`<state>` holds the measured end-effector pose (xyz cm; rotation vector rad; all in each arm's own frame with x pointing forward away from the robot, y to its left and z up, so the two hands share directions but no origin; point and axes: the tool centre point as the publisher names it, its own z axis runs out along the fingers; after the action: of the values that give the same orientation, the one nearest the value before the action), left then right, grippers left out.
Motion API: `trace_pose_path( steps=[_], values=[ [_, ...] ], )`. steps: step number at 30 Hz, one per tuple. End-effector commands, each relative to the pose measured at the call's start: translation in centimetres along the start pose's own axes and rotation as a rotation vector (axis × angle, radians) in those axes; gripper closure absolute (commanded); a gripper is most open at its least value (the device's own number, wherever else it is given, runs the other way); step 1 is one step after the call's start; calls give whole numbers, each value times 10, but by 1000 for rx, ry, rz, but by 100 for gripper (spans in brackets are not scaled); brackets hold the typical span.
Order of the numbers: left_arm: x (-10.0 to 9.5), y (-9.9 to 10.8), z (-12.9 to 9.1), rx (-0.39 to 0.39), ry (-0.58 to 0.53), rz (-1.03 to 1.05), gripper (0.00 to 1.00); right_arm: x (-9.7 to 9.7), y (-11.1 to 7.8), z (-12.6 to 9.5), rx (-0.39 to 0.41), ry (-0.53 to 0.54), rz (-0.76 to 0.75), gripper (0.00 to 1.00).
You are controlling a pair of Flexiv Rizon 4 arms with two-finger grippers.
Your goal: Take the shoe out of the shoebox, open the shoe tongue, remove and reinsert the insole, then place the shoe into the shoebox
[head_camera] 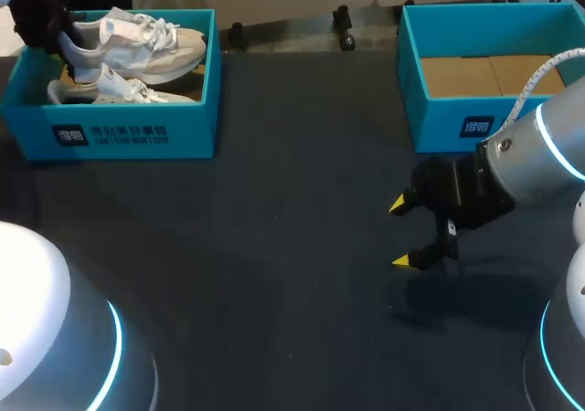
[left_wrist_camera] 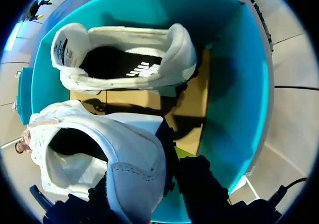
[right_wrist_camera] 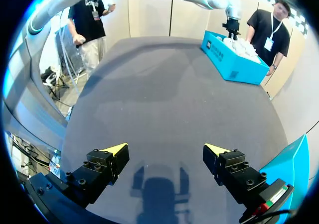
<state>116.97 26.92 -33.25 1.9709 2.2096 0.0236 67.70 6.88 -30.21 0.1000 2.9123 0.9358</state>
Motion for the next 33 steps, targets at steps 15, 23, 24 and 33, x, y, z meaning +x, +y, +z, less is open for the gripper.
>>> trace_pose_path(
  steps=[15, 23, 24, 33],
  values=[
    [-2, 21, 44, 40, 59, -1, 100, 2, -1, 0, -1, -3, -1, 0],
    [0, 24, 60, 63, 85, -15, 100, 2, -1, 0, -1, -3, -1, 0],
    [1, 24, 62, 65, 87, -14, 100, 2, -1, 0, -1, -3, -1, 0],
    [7, 24, 75, 90, 121, -27, 100, 2, -1, 0, -1, -3, -1, 0]
  ],
)
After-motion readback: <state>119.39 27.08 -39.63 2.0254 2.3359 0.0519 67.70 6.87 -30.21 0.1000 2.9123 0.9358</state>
